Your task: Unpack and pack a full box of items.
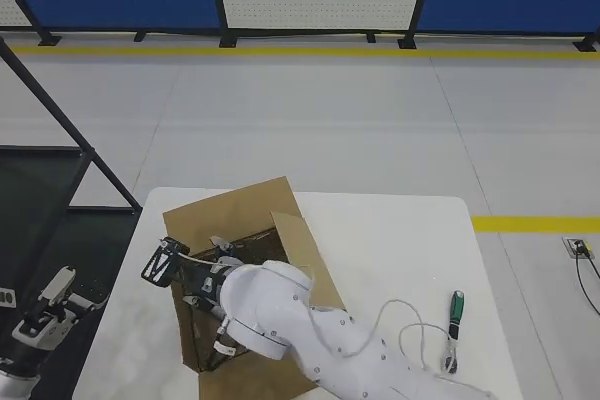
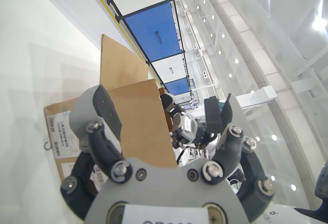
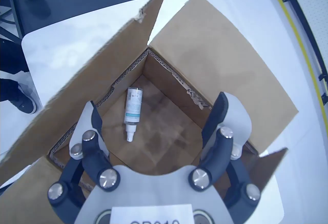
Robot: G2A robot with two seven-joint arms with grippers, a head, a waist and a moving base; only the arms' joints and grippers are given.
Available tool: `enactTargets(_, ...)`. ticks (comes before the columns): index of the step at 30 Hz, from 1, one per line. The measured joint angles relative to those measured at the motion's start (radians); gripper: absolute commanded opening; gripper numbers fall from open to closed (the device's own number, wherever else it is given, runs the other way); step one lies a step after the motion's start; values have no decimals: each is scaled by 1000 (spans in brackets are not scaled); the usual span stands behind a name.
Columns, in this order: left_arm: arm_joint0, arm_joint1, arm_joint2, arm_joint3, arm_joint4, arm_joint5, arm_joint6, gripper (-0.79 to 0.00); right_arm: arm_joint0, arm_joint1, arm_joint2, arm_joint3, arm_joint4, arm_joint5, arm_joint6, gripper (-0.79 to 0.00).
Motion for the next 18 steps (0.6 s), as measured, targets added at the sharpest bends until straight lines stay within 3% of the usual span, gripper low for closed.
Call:
enactTargets(10,44,9,-17,28,0,-191,-263,0,-322,86,207,-457,-205,-76,-144,0)
enactTargets(14,60,13,-21,27,43,-264,-337,0,-424,102,285,-548,-208,-65,-237,0)
enactTargets(18,73,11,-28,31,110,-421,-349,0,-490,112,372,-562,-160,-57,-288,0)
